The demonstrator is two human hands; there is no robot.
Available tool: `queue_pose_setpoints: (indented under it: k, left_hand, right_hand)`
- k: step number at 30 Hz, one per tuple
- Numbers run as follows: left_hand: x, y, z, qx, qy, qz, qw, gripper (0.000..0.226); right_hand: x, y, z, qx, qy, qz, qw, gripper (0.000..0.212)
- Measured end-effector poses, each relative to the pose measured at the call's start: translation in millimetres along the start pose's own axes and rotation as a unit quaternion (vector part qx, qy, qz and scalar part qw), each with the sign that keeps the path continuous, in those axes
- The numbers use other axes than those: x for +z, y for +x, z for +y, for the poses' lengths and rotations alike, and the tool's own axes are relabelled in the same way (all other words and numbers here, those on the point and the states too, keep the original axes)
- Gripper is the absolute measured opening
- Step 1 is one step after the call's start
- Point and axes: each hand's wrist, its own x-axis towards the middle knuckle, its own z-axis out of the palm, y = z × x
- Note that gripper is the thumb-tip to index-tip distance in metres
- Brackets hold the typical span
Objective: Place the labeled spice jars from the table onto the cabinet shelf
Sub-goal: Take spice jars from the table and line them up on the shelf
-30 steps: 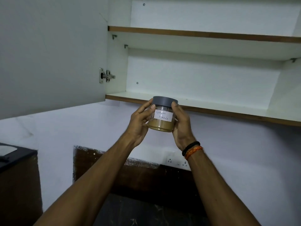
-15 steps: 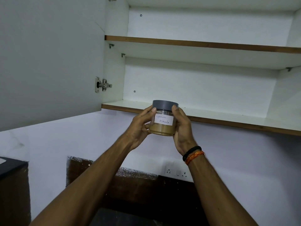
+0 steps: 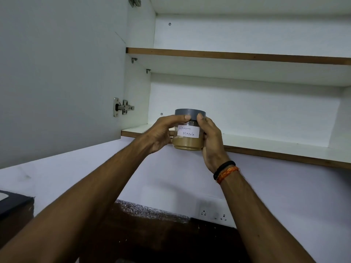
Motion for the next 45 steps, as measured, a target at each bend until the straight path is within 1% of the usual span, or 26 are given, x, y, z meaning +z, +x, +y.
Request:
queue_pose_setpoints:
  k: [3,5,7,8,9,10,12,13,14,16,17,19,20,25,29,31,36,41,45]
  left_hand:
    - [-10,12,2,0.005,-0.004,-0.004,1.000,0.043]
    - [-18,22,2,0.016,-0.018,0.002,1.000,0.045]
    - [-26,34,5,0.027,-0.026,0.019,0.999,0.052]
    - [-30,39,7,0.031,-0.026,0.025,0.999,0.053]
    - [-34,44,9,0.033,-0.027,0.028,0.999,0.053]
    - [-39,50,11,0.035,-0.026,0.029,0.999,0.053]
    - [-50,61,13,0.041,-0.011,0.029,0.999,0.054]
    - [-55,67,13,0.044,-0.002,0.029,0.999,0.055]
    - [-61,73,13,0.047,0.003,0.031,0.998,0.054]
    - [-71,88,11,0.051,0.002,0.041,0.998,0.049]
    - [-75,98,9,0.053,0.000,0.046,0.998,0.047]
    - [-83,113,6,0.056,-0.003,0.052,0.997,0.046]
    - [-88,120,3,0.057,-0.005,0.055,0.997,0.046]
    - [-107,156,-17,0.055,-0.011,0.066,0.996,0.040]
    - [-115,183,-30,0.059,0.019,0.083,0.995,0.045]
    - [-121,194,-35,0.055,0.047,0.077,0.994,0.042]
    - [-143,216,-45,0.036,0.110,0.081,0.990,0.037]
    - [-155,232,-51,0.000,0.148,0.071,0.986,0.050]
    - [-158,236,-54,-0.009,0.152,0.076,0.985,0.052]
  right_hand:
    - [4,13,2,-0.004,-0.034,-0.017,0.999,0.039]
    - [4,21,5,-0.035,-0.079,-0.011,0.996,0.037]
    - [1,29,12,-0.074,-0.165,0.018,0.983,0.038]
    - [-3,32,17,-0.095,-0.232,0.037,0.967,0.039]
    - [-9,34,24,-0.122,-0.319,0.051,0.938,0.040]
    - [-15,37,32,-0.148,-0.418,0.054,0.895,0.042]
    - [-27,40,48,-0.190,-0.583,0.036,0.789,0.044]
    - [-33,41,54,-0.210,-0.636,0.028,0.742,0.044]
    - [-36,43,59,-0.230,-0.669,0.026,0.706,0.043]
    - [-37,47,65,-0.252,-0.709,0.044,0.657,0.042]
    - [-37,51,67,-0.246,-0.728,0.056,0.638,0.046]
    - [-34,52,69,-0.230,-0.760,0.075,0.604,0.066]
    - [-34,52,72,-0.237,-0.767,0.083,0.590,0.070]
    - [-40,56,86,-0.334,-0.755,0.136,0.547,0.064]
    - [-42,64,94,-0.377,-0.734,0.160,0.541,0.056]
    - [-43,66,96,-0.399,-0.726,0.167,0.535,0.055]
    - [-44,69,100,-0.417,-0.720,0.166,0.530,0.054]
    - [-46,70,103,-0.431,-0.717,0.170,0.520,0.052]
    - [-46,72,104,-0.438,-0.716,0.174,0.516,0.050]
